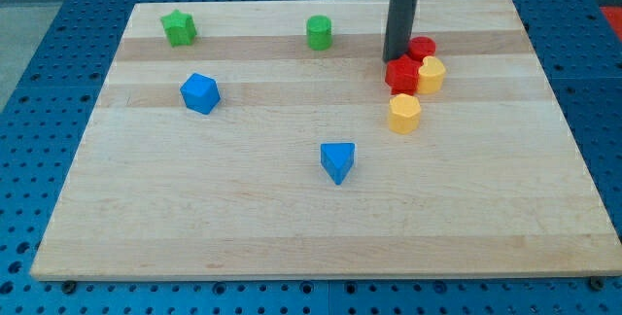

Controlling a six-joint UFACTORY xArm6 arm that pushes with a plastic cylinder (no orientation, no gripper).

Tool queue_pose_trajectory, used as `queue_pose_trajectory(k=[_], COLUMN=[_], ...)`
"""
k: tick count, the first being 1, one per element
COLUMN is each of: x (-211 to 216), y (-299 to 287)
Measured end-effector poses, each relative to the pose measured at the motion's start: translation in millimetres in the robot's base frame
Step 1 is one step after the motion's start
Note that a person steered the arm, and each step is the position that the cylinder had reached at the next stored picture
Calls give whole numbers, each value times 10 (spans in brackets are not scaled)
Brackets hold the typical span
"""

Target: Push the red circle slightly down

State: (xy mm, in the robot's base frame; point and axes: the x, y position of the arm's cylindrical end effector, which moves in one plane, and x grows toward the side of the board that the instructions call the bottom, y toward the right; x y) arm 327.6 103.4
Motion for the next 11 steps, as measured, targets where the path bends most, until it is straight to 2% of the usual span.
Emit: queue_pose_trajectory(k=[1, 2, 3, 5, 6, 7, 8, 9, 11], x=[211, 599, 558, -254, -559, -564, -536, -299, 444], y=[117, 231, 210, -250, 71, 405, 405, 405, 447])
